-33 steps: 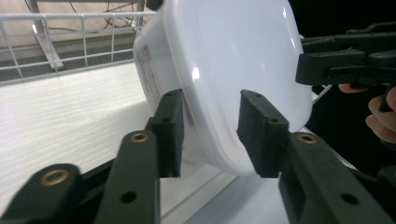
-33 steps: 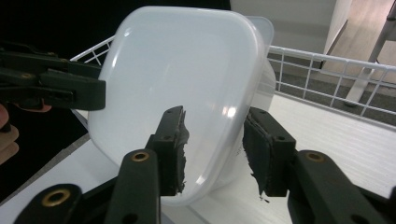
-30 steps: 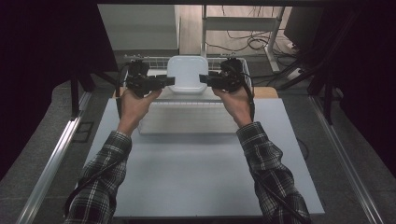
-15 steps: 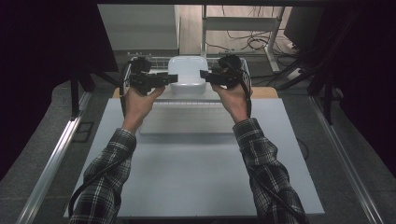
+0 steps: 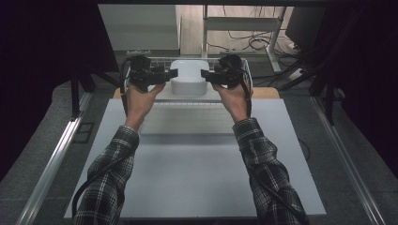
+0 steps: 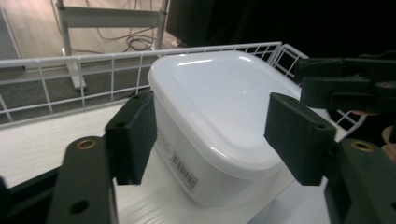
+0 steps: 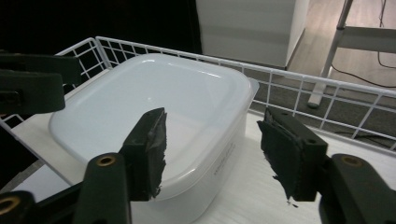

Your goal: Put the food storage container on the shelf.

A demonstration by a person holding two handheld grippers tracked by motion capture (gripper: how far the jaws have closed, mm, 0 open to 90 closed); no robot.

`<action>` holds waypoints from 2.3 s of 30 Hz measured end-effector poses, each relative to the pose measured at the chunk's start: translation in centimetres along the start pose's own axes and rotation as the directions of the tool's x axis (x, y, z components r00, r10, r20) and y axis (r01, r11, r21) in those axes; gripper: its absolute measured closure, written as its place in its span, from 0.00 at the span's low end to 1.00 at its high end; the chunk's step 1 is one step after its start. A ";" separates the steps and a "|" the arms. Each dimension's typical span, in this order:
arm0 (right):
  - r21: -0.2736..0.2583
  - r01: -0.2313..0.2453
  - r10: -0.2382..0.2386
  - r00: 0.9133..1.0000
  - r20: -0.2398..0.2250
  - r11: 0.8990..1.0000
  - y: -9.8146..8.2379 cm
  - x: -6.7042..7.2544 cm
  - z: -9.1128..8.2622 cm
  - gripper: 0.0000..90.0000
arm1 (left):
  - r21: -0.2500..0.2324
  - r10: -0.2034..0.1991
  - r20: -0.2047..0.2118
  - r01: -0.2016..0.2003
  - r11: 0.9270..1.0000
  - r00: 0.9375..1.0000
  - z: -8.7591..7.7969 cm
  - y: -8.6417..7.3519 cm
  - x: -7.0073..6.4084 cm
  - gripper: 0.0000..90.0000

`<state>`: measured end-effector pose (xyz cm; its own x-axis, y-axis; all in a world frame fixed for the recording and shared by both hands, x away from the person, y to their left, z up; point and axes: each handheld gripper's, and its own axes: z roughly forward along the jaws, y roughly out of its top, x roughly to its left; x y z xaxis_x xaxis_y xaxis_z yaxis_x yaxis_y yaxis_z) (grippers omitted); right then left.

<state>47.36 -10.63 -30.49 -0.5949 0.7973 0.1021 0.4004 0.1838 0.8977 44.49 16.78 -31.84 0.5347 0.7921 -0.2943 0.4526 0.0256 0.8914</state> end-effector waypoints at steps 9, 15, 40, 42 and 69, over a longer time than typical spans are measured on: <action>-0.020 0.030 -0.032 0.996 -0.083 0.999 -1.1 0.5 -0.5 0.11 | 0.029 0.046 0.081 -0.048 0.998 0.996 -0.6 -0.8 -0.3 0.15; -0.013 0.066 -0.067 0.994 -0.084 0.998 -2.1 0.9 -0.8 0.04 | 0.062 0.088 0.093 -0.094 0.994 0.992 -1.0 -1.8 -0.8 0.08; 0.018 0.156 -0.153 0.983 -0.105 0.988 -4.9 1.5 -2.0 0.02 | 0.121 0.219 0.088 -0.229 0.966 0.972 -2.1 -6.3 -1.9 0.05; 0.029 0.164 -0.160 0.981 -0.106 0.986 -5.2 1.7 -2.1 0.01 | 0.127 0.225 0.086 -0.234 0.964 0.971 -2.2 -6.7 -2.0 0.05; 0.025 0.224 -0.217 0.963 -0.159 0.974 -9.1 2.8 -4.9 0.01 | 0.162 0.265 0.138 -0.286 0.944 0.954 -3.6 -11.5 -3.8 0.04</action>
<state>38.62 -12.88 -36.27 -0.7710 0.6362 -0.0282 0.2745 0.3721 0.8867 34.65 15.66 -39.68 0.7286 0.6787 -0.0921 0.3905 -0.3012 0.8699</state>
